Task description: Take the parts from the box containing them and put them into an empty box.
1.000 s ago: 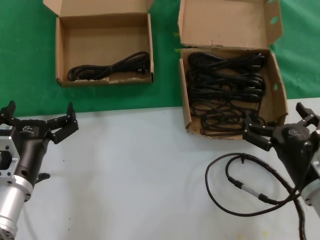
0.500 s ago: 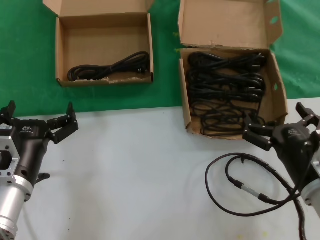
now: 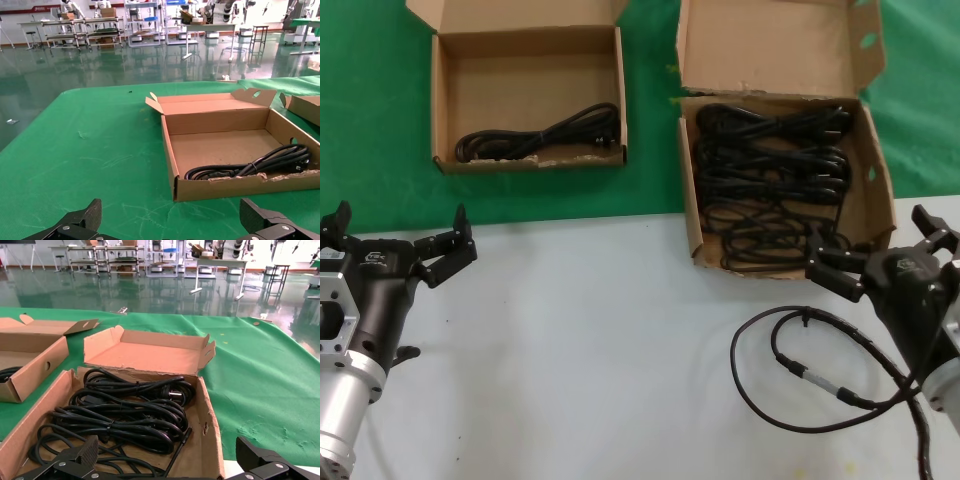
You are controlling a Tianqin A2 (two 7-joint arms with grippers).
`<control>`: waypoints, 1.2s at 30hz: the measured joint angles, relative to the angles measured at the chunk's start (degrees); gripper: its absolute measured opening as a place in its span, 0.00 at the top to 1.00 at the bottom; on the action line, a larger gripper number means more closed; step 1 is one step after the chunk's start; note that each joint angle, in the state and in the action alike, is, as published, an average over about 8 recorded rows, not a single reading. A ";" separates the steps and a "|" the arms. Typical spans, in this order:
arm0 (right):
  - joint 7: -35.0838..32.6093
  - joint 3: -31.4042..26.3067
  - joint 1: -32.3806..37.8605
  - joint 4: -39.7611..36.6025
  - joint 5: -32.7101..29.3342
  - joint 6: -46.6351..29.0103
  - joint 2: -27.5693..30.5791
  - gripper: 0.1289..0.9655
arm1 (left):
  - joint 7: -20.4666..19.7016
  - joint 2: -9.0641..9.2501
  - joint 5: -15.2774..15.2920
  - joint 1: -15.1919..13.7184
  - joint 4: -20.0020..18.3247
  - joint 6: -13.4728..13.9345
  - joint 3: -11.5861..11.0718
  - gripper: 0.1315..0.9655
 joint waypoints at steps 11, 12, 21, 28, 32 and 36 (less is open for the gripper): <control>0.00 0.00 0.00 0.00 0.00 0.00 0.00 0.00 | 0.00 0.00 0.00 0.00 0.00 0.00 0.00 0.00; 0.00 0.00 0.00 0.00 0.00 0.00 0.00 0.00 | 0.00 0.00 0.00 0.00 0.00 0.00 0.00 0.00; 0.00 0.00 0.00 0.00 0.00 0.00 0.00 0.00 | 0.00 0.00 0.00 0.00 0.00 0.00 0.00 0.00; 0.00 0.00 0.00 0.00 0.00 0.00 0.00 0.00 | 0.00 0.00 0.00 0.00 0.00 0.00 0.00 0.00; 0.00 0.00 0.00 0.00 0.00 0.00 0.00 0.00 | 0.00 0.00 0.00 0.00 0.00 0.00 0.00 0.00; 0.00 0.00 0.00 0.00 0.00 0.00 0.00 0.00 | 0.00 0.00 0.00 0.00 0.00 0.00 0.00 0.00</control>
